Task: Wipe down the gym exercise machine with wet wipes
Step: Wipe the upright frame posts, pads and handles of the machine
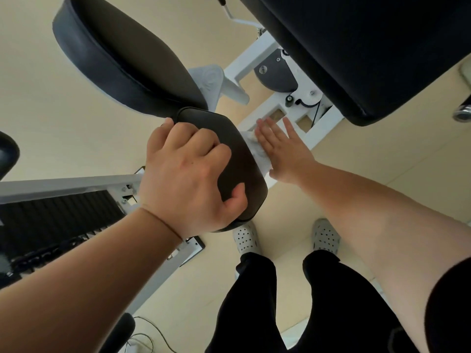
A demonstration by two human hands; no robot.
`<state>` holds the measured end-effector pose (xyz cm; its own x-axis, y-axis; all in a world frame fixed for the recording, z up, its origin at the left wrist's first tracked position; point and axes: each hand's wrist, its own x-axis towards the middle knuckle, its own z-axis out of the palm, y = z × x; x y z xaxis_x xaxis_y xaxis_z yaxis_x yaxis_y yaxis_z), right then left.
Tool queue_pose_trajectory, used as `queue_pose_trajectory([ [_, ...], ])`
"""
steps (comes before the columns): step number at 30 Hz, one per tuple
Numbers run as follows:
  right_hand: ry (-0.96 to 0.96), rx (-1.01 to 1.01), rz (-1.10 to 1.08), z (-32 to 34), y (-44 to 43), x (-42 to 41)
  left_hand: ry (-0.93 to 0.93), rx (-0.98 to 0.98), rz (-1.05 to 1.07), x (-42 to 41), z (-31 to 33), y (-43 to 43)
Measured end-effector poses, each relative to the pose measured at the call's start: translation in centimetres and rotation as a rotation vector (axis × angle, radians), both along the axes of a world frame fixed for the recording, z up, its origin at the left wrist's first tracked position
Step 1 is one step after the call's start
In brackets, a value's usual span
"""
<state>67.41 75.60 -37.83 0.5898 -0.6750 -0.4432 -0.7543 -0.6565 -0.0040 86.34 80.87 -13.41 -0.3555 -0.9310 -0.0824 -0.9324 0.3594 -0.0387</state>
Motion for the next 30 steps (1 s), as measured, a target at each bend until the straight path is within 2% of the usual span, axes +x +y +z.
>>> queue_pose_trajectory([
  [4, 0.012, 0.015, 0.208, -0.7, 3.0, -1.4, -0.006, 0.020, -0.016, 0.1, 0.1, -0.1],
  [11, 0.097, -0.040, 0.296, -0.1, 1.4, -1.6, -0.013, 0.021, -0.037, 0.4, 0.0, -0.4],
  [16, 0.058, 0.003, 0.085, 0.2, 2.0, -1.9, -0.009, 0.013, -0.105, 0.7, 0.0, -0.7],
  [22, 0.085, 0.055, 0.067, 0.5, 7.3, -0.9, 0.004, -0.074, -0.226, 1.2, -0.1, -0.5],
  [25, 0.073, 0.114, -0.157, 1.8, 9.8, -2.3, 0.038, -0.173, -0.347, 1.1, -0.2, 0.0],
  [28, -0.027, 0.212, -0.409, 2.4, 13.0, -4.5, 0.046, -0.329, -0.449, -0.1, 0.0, 1.2],
  [30, -0.085, 0.237, -0.493, 2.4, 14.7, -5.8, 0.102, -0.401, -0.470, -2.2, 0.1, 3.2],
])
